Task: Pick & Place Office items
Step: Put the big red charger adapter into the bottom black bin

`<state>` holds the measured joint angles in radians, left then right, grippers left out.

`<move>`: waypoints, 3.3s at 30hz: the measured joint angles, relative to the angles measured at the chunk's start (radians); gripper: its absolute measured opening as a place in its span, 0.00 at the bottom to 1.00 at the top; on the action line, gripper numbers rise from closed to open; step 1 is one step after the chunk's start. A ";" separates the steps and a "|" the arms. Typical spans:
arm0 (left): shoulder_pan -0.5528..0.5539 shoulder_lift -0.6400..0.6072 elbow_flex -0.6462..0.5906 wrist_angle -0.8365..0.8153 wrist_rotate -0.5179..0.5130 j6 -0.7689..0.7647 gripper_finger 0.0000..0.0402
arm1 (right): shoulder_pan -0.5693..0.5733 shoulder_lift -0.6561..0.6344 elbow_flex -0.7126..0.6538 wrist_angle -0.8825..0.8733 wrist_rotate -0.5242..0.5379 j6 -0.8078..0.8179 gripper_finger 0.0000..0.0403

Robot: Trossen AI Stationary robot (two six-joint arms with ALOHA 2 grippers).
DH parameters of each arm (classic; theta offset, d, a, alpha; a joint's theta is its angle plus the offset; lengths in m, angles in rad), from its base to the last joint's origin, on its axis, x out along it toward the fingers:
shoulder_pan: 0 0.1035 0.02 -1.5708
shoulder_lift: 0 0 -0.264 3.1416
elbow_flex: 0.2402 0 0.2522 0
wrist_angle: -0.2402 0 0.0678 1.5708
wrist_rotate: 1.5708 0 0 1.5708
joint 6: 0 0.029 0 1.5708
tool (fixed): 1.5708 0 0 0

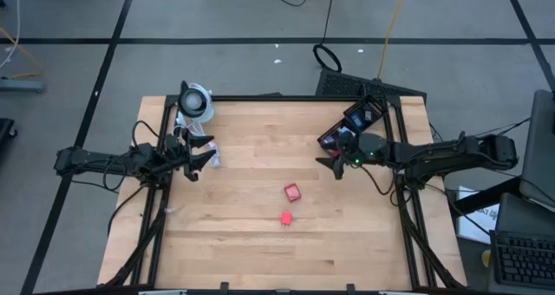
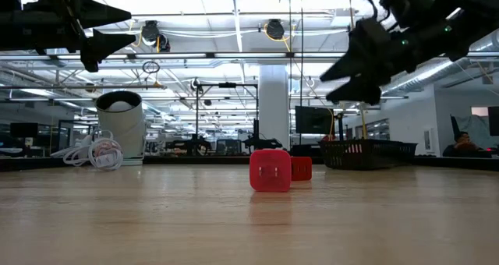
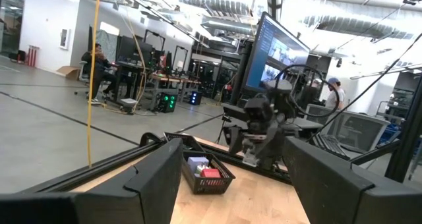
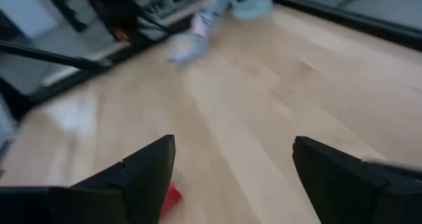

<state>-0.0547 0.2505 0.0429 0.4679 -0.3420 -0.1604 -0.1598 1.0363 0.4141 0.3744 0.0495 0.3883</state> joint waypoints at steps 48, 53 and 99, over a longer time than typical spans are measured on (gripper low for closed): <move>0.000 0.000 0.000 0.000 0.000 0.000 0.66 | 0.371 0.647 0.108 0.622 0.053 -0.103 0.74; 0.000 0.000 0.000 0.000 0.000 0.000 0.66 | 0.360 0.684 0.246 0.333 0.053 -0.231 0.80; 0.000 0.000 0.000 0.000 0.000 0.000 0.66 | 0.338 0.619 0.393 -0.221 0.063 -0.389 0.79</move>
<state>-0.0547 0.2506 0.0429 0.4681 -0.3416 -0.1602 0.1779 1.6551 0.8074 0.1536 0.1123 -0.0006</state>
